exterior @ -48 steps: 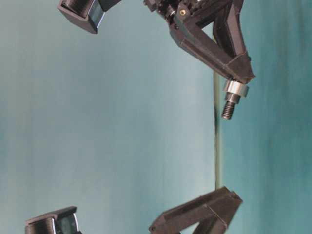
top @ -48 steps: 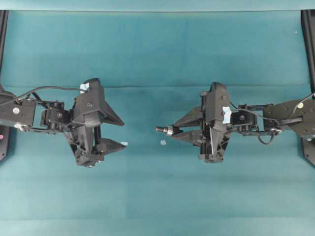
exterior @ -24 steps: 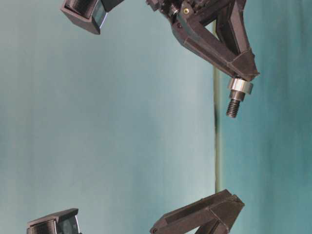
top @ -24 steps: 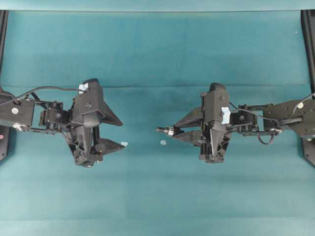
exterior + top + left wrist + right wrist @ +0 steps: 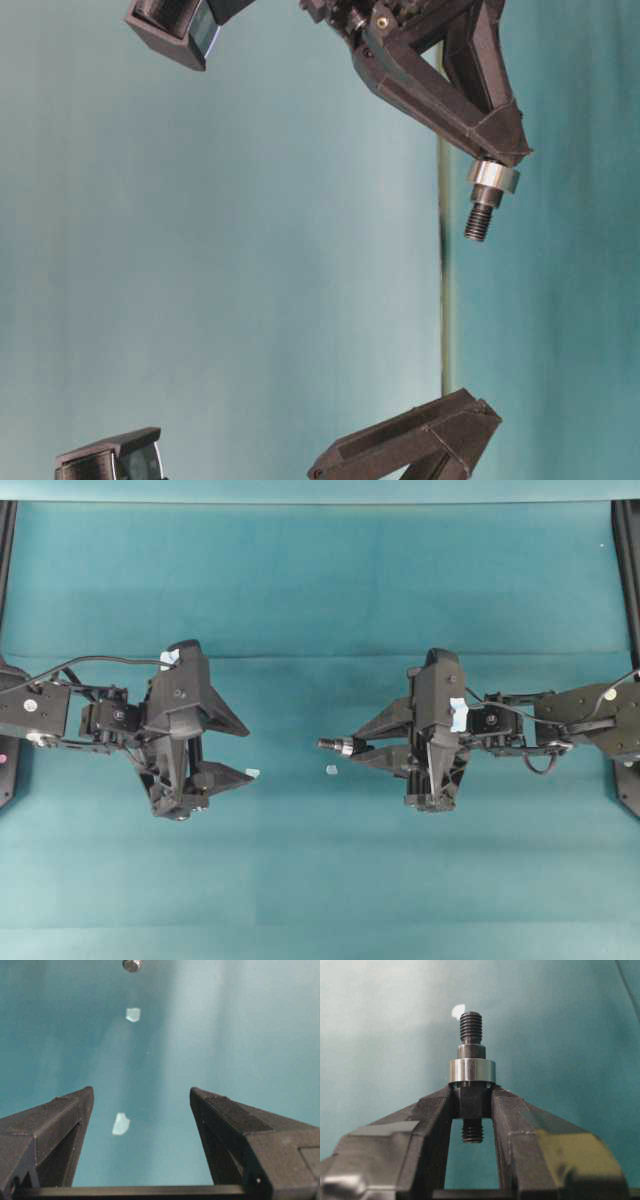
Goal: Insert the washer onto the shaft with both hands.
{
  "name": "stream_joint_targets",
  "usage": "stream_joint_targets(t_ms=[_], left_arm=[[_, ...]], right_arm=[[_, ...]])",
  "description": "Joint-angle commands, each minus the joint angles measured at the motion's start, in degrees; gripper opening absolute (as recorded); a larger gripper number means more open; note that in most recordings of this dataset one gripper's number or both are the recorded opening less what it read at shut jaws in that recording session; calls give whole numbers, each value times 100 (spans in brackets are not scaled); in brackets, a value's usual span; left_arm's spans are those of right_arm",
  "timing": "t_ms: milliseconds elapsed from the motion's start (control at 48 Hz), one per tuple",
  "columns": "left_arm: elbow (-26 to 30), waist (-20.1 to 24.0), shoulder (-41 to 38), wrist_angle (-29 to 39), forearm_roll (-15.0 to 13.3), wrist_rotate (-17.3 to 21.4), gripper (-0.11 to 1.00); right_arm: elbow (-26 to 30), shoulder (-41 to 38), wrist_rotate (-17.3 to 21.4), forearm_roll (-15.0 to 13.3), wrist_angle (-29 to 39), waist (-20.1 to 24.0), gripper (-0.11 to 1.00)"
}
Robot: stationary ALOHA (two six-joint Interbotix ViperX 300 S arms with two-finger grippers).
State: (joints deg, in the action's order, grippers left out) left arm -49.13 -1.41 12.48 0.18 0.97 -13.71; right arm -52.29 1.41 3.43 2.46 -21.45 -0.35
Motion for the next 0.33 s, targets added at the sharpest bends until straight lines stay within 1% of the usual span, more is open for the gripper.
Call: stream_joint_targets(t_ms=[0,312], left_arm=[[53,-9,62,-18,9,0,84],[53,-9,53,-18,9,-35,84]], right_arm=[[97,18,-18,-9,-26,-9,1],[97,0,-18,-9,-26,-9,1]])
